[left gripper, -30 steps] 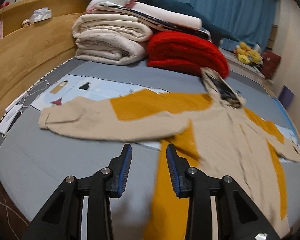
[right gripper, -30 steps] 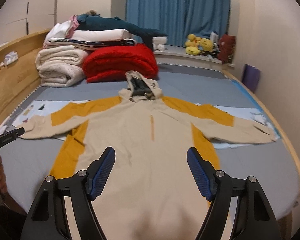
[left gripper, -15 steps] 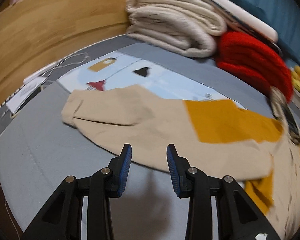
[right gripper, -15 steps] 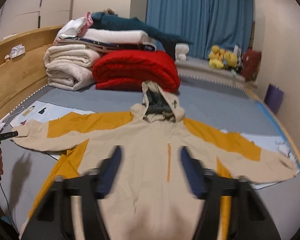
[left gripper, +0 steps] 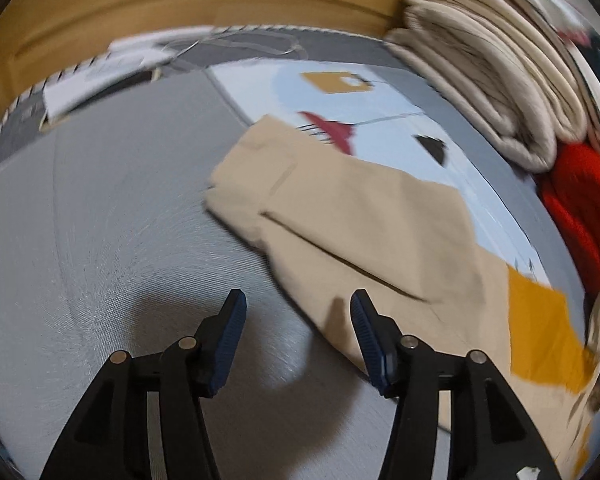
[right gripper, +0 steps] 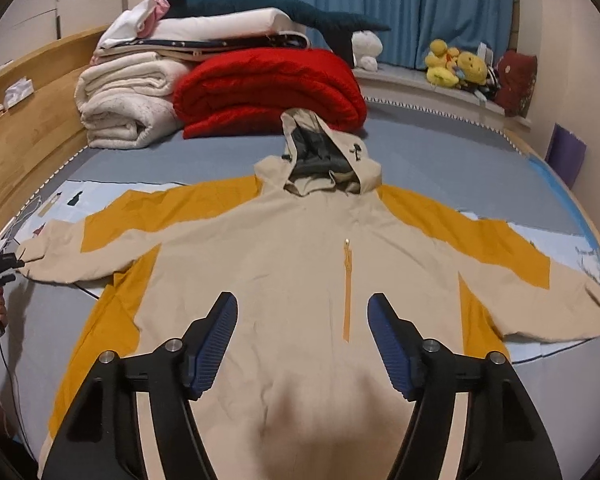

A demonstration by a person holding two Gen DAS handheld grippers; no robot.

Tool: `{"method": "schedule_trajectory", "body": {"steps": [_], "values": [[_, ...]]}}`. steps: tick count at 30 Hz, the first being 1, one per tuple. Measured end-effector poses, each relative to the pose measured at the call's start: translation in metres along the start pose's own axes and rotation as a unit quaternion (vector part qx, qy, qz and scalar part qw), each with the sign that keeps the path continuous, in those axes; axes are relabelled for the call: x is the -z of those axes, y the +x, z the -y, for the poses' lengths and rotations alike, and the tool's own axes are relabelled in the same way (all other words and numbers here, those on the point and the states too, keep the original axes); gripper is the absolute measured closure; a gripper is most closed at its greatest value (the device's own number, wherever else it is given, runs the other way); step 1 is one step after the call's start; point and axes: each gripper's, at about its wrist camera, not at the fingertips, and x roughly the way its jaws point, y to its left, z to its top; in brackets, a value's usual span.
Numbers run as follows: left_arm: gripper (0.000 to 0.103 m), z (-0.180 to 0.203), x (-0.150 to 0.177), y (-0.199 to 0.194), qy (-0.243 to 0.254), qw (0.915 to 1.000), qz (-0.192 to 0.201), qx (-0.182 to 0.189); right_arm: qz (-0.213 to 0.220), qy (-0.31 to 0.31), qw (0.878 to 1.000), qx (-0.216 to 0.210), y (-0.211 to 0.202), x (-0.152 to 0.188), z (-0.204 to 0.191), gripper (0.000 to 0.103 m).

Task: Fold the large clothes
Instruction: 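Reach the left gripper to the sleeve cuff and close on it, then lift the sleeve with the left gripper, lay it across the body, release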

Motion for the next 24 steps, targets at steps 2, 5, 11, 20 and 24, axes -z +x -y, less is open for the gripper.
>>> {"method": "schedule_trajectory", "body": {"steps": [2, 5, 11, 20, 24], "values": [[0.053, -0.014, -0.005, 0.01, -0.037, 0.9992, -0.006, 0.015, -0.01, 0.01, 1.0, -0.006, 0.013, 0.008, 0.002, 0.035], [0.054, -0.021, -0.011, 0.017, -0.049, 0.9984, 0.003, 0.026, -0.014, 0.005, 1.0, -0.002, 0.001, 0.046, 0.007, 0.035], [0.096, -0.018, -0.015, 0.021, -0.049, 0.9979, -0.002, 0.042, -0.029, 0.009, 1.0, -0.006, 0.014, -0.022, 0.0, 0.055], [0.103, 0.084, -0.015, -0.065, 0.032, 0.9939, 0.09, 0.055, -0.056, 0.064, 0.996, 0.013, 0.04, -0.008, 0.015, 0.076], [0.103, 0.178, 0.022, -0.123, 0.117, 0.9779, 0.114, 0.13, -0.066, 0.078, 0.995, 0.007, 0.05, -0.002, 0.034, 0.062]]}}
